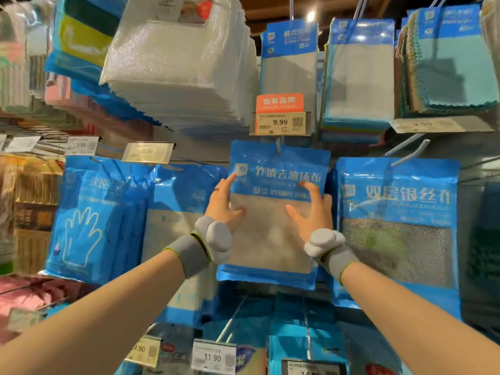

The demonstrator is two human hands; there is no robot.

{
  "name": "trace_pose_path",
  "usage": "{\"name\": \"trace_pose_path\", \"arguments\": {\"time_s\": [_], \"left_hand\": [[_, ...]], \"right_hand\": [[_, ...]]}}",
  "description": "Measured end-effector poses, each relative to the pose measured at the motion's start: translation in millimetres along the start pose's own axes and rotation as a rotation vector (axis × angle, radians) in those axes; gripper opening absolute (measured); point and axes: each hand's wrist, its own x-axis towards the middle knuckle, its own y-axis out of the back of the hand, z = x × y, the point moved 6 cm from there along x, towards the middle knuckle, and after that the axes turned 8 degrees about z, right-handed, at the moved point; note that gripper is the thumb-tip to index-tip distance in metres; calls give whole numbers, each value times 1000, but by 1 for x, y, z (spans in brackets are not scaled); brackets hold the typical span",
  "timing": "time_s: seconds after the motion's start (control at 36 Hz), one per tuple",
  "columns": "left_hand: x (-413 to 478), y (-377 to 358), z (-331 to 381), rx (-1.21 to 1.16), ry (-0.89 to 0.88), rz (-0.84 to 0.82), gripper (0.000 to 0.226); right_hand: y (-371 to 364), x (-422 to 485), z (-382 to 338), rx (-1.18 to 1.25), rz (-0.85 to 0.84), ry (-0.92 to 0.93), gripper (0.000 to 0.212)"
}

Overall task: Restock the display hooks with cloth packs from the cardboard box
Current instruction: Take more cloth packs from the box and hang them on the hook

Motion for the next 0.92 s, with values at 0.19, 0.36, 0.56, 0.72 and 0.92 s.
{"name": "trace_pose_path", "arguments": {"time_s": [0.19, 0.36, 0.56, 0.72, 0.92], "left_hand": [[-1, -4, -21, 29, 197, 30, 45], [-14, -12, -34, -28, 285, 18, 40], [-47, -38, -42, -131, 371, -22, 34], [-109, -71, -36, -260, 482, -108, 32], [-213, -128, -27, -352, 649, -298, 29]], "right_hand": [[-20, 29, 30, -268, -197, -174, 47], [-28, 24, 39, -487, -370, -224, 80], [-15, -16, 37, -332, -330, -324, 73], [27, -63, 25, -76, -75, -437, 41], [100, -150, 37, 23, 160, -576, 30]]}}
